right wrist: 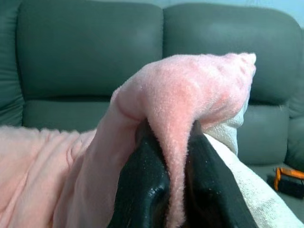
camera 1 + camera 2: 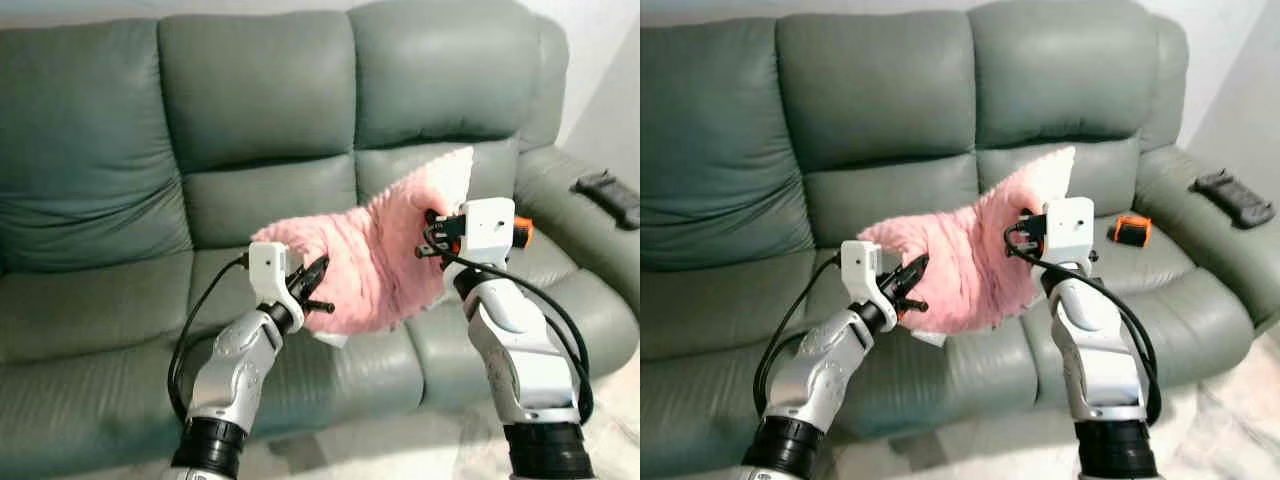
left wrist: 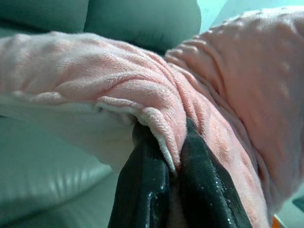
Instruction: Move the pillow to the sofa
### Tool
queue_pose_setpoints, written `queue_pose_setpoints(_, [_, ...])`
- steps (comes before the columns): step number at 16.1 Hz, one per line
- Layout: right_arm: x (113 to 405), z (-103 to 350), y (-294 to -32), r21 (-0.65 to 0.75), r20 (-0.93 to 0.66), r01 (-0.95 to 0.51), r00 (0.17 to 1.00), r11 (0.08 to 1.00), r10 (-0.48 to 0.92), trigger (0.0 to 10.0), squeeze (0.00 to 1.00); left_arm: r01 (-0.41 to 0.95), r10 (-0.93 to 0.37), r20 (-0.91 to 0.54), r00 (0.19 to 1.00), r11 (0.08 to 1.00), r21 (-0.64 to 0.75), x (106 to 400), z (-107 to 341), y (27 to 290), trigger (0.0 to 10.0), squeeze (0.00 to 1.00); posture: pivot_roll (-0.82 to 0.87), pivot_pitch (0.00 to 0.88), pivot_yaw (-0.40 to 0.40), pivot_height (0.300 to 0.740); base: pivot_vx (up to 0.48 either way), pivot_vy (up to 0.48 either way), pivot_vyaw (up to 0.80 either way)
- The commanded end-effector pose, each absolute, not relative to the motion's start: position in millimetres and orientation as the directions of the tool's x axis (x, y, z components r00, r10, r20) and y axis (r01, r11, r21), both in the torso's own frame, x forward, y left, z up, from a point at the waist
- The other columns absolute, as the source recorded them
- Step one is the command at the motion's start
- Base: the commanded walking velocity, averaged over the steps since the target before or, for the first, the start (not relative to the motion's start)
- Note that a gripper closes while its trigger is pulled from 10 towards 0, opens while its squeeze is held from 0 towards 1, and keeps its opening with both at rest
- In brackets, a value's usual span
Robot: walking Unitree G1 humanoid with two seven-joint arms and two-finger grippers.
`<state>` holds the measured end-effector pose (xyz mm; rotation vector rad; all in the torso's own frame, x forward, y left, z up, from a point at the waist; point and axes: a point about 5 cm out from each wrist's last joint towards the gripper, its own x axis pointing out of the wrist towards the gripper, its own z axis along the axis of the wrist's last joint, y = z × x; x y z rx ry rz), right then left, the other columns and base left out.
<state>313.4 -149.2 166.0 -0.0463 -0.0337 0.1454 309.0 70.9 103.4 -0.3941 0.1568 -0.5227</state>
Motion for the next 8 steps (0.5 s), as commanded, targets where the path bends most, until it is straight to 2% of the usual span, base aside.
queue_pose_setpoints(1, [313.6, 174.1, -134.3, -0.039, 0.065, -0.197, 0.978, 0.980, 0.200, 10.0, 0.00, 0.454, -0.498, -0.017, 0.867, 0.804, -0.384, 311.4, 110.7, 75.6, 10.0, 0.00, -0.24, 0.015, 0.001, 0.740, 0.000, 0.000, 0.00])
queue_pose_setpoints(8, [312.1, 171.1, -131.0, -0.038, 0.061, -0.213, 0.975, 0.976, 0.215, 10.0, 0.00, 0.432, -0.467, -0.015, 0.884, 0.829, -0.355, 313.3, 111.3, 80.9, 10.0, 0.00, -0.23, 0.018, 0.003, 0.740, 0.000, 0.000, 0.00])
